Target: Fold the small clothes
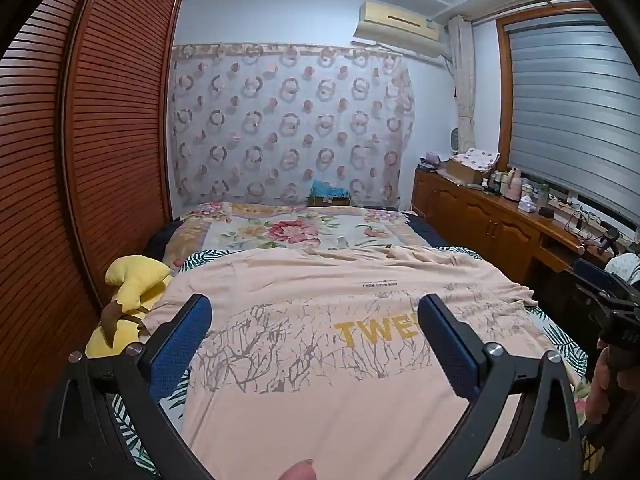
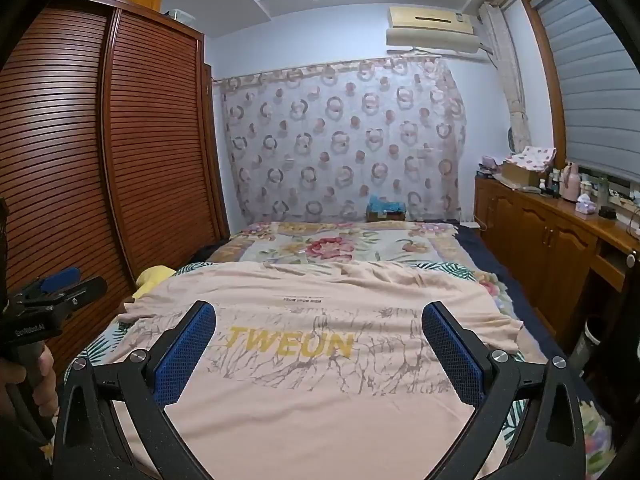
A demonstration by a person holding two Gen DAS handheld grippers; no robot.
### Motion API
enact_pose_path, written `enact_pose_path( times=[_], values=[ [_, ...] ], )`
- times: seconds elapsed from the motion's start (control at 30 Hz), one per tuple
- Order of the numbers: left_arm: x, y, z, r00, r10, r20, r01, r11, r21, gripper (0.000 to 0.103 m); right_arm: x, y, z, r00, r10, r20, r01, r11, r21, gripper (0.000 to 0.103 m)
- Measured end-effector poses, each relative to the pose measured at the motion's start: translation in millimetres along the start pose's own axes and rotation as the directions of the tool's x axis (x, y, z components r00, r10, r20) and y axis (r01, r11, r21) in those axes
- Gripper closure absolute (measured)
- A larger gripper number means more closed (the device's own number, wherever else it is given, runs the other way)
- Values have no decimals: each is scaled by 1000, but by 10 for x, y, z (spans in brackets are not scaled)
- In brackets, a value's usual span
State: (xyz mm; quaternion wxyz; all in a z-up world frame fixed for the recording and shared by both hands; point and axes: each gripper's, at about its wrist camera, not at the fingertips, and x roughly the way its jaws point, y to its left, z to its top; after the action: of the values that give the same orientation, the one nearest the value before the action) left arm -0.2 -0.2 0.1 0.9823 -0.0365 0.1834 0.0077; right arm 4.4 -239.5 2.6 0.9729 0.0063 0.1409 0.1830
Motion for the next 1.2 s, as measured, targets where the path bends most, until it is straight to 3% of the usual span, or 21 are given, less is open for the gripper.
enact_pose_path(
  times=[1.2],
  values=[
    [-64, -6, 112, 1000, 5, 8, -5, 1000, 17, 0, -15, 32, -16, 1000, -2, 13, 2, 1000, -13, 0]
  ],
)
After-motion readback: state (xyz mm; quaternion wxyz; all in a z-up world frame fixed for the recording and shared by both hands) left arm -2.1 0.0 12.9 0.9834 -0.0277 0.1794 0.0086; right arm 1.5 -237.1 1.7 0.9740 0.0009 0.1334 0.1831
